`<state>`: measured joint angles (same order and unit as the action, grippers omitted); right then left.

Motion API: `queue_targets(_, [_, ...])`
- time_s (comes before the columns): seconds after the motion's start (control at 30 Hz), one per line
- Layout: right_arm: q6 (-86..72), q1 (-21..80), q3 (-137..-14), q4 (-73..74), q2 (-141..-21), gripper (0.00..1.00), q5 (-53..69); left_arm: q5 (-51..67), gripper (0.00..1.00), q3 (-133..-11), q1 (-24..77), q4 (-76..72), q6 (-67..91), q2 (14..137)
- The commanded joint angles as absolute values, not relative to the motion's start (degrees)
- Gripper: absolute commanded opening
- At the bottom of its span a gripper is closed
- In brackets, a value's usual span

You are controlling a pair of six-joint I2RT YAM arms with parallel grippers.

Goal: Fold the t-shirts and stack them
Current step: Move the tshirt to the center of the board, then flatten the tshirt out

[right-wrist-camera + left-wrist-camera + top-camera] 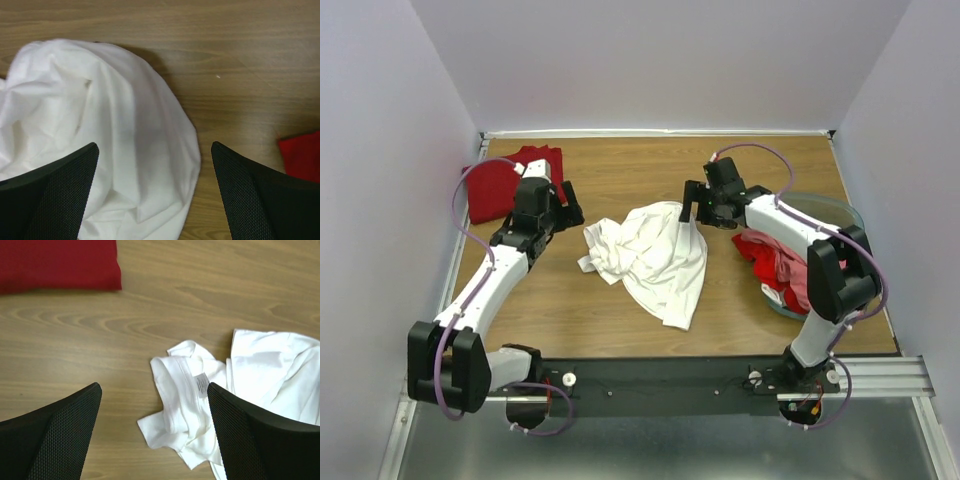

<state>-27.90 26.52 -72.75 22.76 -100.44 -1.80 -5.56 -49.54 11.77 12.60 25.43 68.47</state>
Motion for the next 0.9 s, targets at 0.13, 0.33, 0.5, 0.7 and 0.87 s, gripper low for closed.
queue_targets(0.13, [-30.85,21.19,-62.59,22.24,-93.88,1.00,-8.43,3.42,0.94,-45.44,12.30,10.55,28.04,69.17])
queue_targets(0.33, [-31.29,17.67,-56.52,26.97,-86.94,1.00,-13.87,7.28,0.95,-42.63,12.30,10.29,28.04,71.19])
queue_targets(0.5, [-29.89,16.88,-55.02,31.63,-82.45,1.00,-17.84,8.61,0.95,-40.70,12.30,8.97,29.18,71.19])
queue_targets(0.7, [-27.42,17.22,-59.14,30.85,-81.38,0.98,-8.20,10.72,0.95,-38.76,12.30,5.54,30.93,72.16])
queue_targets(0.87, [-28.82,21.09,-63.45,27.61,-85.86,0.95,-3.35,11.95,0.95,-37.97,12.30,2.20,32.25,75.05])
